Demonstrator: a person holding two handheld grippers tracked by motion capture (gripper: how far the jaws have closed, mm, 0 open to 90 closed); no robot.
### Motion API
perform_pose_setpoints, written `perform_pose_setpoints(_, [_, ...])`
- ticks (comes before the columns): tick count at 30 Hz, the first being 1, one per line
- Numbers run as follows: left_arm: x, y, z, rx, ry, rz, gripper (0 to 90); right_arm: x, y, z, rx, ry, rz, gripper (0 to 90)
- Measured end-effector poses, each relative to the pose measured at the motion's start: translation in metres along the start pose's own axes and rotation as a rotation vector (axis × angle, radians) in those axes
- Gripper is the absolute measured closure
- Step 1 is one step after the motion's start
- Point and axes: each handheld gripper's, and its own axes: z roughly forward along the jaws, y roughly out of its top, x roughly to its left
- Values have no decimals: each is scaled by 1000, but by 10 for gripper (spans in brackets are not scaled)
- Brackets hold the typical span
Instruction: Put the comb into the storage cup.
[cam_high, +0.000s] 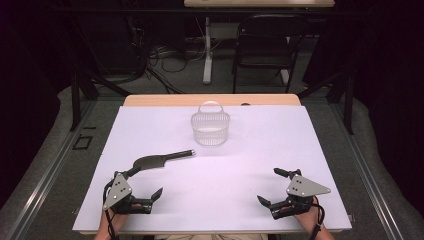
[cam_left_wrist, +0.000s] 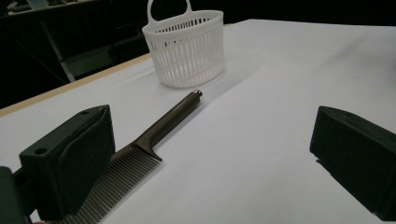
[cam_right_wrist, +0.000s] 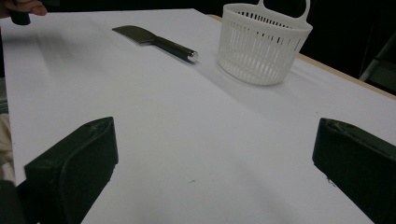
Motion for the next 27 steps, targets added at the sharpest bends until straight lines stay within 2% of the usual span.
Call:
perform_pose_setpoints(2, [1,0,0,0,-8,-13,2,0,0,0,3,-2,2,0])
perform_pose_setpoints(11, [1,0,0,0,9,-16,2,1,1,0,7,1,-7,0])
perform_pose_setpoints(15, [-1,2,4,4,15,-22,2,1,0,1,13,1,0,0])
perform_pose_setpoints(18, [-3,3,8,7,19,-8,3,2,1,2,15,4,-11,0])
perform_pose_setpoints(20, [-5,5,13,9,11,-15,3,3,1,2,17,5,-12,0])
perform_pose_setpoints(24, [-5,6,17,6,15,-7,2,2,0,2,20,2,-2,0])
perform_pose_setpoints(27, [-4,8,20,0,24,-19,2,2,0,2,22,1,-3,0])
